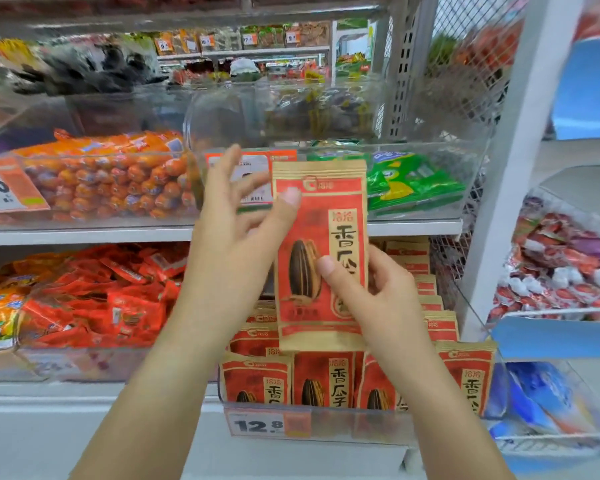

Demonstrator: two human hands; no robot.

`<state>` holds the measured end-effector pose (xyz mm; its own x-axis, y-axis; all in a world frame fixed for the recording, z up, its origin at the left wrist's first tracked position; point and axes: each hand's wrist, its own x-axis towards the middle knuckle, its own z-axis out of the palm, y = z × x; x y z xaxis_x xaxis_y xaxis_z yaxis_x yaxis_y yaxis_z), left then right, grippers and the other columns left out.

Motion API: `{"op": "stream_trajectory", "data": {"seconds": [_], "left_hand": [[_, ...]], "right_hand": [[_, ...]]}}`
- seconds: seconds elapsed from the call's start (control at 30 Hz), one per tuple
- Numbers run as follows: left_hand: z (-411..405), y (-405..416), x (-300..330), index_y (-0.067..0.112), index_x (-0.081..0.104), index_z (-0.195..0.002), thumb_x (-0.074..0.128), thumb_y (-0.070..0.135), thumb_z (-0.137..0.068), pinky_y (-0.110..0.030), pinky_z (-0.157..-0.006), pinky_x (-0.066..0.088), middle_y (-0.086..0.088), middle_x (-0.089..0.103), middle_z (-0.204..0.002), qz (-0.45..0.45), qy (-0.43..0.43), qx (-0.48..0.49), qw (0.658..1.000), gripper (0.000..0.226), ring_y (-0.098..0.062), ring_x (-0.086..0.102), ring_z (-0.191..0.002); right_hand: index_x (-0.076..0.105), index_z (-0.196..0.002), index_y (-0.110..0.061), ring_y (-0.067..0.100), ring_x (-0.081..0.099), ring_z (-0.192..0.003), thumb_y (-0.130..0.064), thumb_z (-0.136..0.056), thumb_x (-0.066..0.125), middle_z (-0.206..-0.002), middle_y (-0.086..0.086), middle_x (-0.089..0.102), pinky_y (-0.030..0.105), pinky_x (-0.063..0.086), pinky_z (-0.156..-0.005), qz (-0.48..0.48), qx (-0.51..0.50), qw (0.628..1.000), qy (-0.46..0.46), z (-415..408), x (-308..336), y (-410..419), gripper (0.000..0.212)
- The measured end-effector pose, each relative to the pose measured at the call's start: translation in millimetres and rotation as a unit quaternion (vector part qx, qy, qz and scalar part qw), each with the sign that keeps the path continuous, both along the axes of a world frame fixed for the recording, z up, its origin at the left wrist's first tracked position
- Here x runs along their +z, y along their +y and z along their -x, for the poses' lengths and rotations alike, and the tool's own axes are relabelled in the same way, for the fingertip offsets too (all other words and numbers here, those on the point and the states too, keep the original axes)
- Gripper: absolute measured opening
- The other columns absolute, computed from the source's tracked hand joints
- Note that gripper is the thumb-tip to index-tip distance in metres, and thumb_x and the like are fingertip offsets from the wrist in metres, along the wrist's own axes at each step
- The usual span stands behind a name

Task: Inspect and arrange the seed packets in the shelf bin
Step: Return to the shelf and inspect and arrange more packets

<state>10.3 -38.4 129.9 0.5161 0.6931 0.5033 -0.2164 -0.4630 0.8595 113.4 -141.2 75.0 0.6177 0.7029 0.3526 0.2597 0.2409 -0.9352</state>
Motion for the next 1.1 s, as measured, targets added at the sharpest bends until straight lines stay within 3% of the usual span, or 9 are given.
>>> {"op": "stream_trajectory", "data": {"seconds": [0.07, 0.13, 0.23, 0.4, 0.57, 0.73, 0.87, 0.97, 1.1], "left_hand": [[-0.4, -5.8, -26.6, 0.028, 0.035, -0.146, 0.066, 0.038, -0.083, -0.021, -0.081, 0.053, 0.008, 0.069, -0.116, 0.08, 0.043, -0.047, 0.995, 0.071, 0.001, 0.069, -0.092], [-1.2, -13.3, -52.5, 0.029, 0.045, -0.139, 0.07, 0.04, -0.084, -0.029, -0.082, 0.056, 0.006, 0.074, -0.108, 0.113, 0.074, -0.095, 0.986, 0.061, -0.009, 0.072, -0.095], [1.5, -21.7, -73.5, 0.023, 0.059, -0.126, 0.07, 0.037, -0.084, -0.022, -0.075, 0.055, 0.006, 0.075, -0.104, 0.161, 0.079, -0.142, 0.974, 0.046, -0.011, 0.072, -0.093], [11.8, -22.5, -80.1, 0.022, 0.061, -0.124, 0.071, 0.023, -0.082, -0.02, -0.078, 0.055, 0.005, 0.075, -0.109, 0.202, 0.092, -0.209, 0.952, 0.043, -0.012, 0.071, -0.099], [2.3, -21.1, -80.8, 0.018, 0.065, -0.119, 0.065, 0.023, -0.076, -0.019, -0.078, 0.055, 0.002, 0.075, -0.107, 0.212, 0.059, -0.199, 0.955, 0.043, -0.012, 0.072, -0.099], [2.8, -19.0, -79.2, 0.02, 0.067, -0.117, 0.06, 0.029, -0.08, -0.02, -0.077, 0.056, 0.002, 0.076, -0.103, 0.209, 0.052, -0.196, 0.957, 0.038, -0.013, 0.073, -0.095], [4.4, -19.6, -75.7, 0.02, 0.065, -0.12, 0.058, 0.029, -0.082, -0.019, -0.071, 0.056, 0.001, 0.077, -0.1, 0.217, 0.055, -0.198, 0.954, 0.04, -0.014, 0.074, -0.091], [0.3, -21.0, -77.2, 0.037, 0.053, -0.129, 0.063, 0.032, -0.079, -0.019, -0.071, 0.055, 0.005, 0.075, -0.107, 0.219, 0.038, -0.151, 0.963, 0.051, -0.011, 0.072, -0.093], [-4.9, -27.2, -79.9, 0.027, 0.058, -0.105, 0.067, 0.029, -0.084, -0.017, -0.069, 0.053, 0.014, 0.072, -0.102, 0.158, 0.014, -0.073, 0.985, 0.023, -0.005, 0.07, -0.088]], "right_hand": [[0.07, -0.098, -0.028, 0.013, 0.072, -0.083, -0.05, -0.074, 0.065, -0.091, -0.006, 0.076, 0.031, 0.06, -0.073, 0.005, 0.004, 0.999, 0.043, 0.3, -5.1, -6.2, 0.033], [0.071, -0.097, -0.028, 0.021, 0.073, -0.084, -0.054, -0.078, 0.067, -0.091, -0.001, 0.076, 0.043, 0.06, -0.078, 0.023, -0.01, 0.998, 0.064, 1.6, -13.5, -10.2, 0.033], [0.07, -0.096, -0.028, 0.025, 0.073, -0.084, -0.057, -0.079, 0.067, -0.09, 0.003, 0.076, 0.05, 0.058, -0.079, 0.046, -0.033, 0.996, 0.068, 1.6, -24.3, -15.0, 0.034], [0.068, -0.102, -0.017, 0.019, 0.073, -0.077, -0.049, -0.081, 0.055, -0.089, 0.007, 0.075, 0.027, 0.058, -0.063, 0.039, -0.032, 0.993, 0.106, -0.3, -23.6, -17.0, 0.041], [0.072, -0.096, -0.023, 0.014, 0.073, -0.084, -0.052, -0.084, 0.046, -0.089, -0.002, 0.077, 0.027, 0.058, -0.073, 0.057, -0.046, 0.992, 0.107, -7.6, -21.7, -15.7, 0.04], [0.078, -0.07, -0.031, 0.012, 0.073, -0.069, -0.05, -0.096, 0.041, -0.077, -0.001, 0.077, 0.025, 0.055, -0.059, 0.051, -0.051, 0.982, 0.177, -10.4, -14.5, -20.5, 0.049], [0.078, -0.072, -0.032, 0.008, 0.07, -0.067, -0.041, -0.097, 0.046, -0.079, -0.001, 0.076, 0.025, 0.054, -0.06, 0.031, -0.034, 0.979, 0.2, -9.8, -11.6, -20.7, 0.041], [0.078, -0.078, -0.025, 0.005, 0.067, -0.066, -0.027, -0.099, 0.05, -0.081, 0.0, 0.076, 0.018, 0.052, -0.056, 0.008, -0.03, 0.98, 0.199, -9.3, -12.8, -22.6, 0.036], [0.078, -0.085, -0.017, 0.007, 0.066, -0.064, -0.023, -0.097, 0.053, -0.08, 0.002, 0.076, 0.019, 0.051, -0.053, -0.013, -0.059, 0.983, 0.175, -6.8, -12.2, -21.8, 0.028]]}}
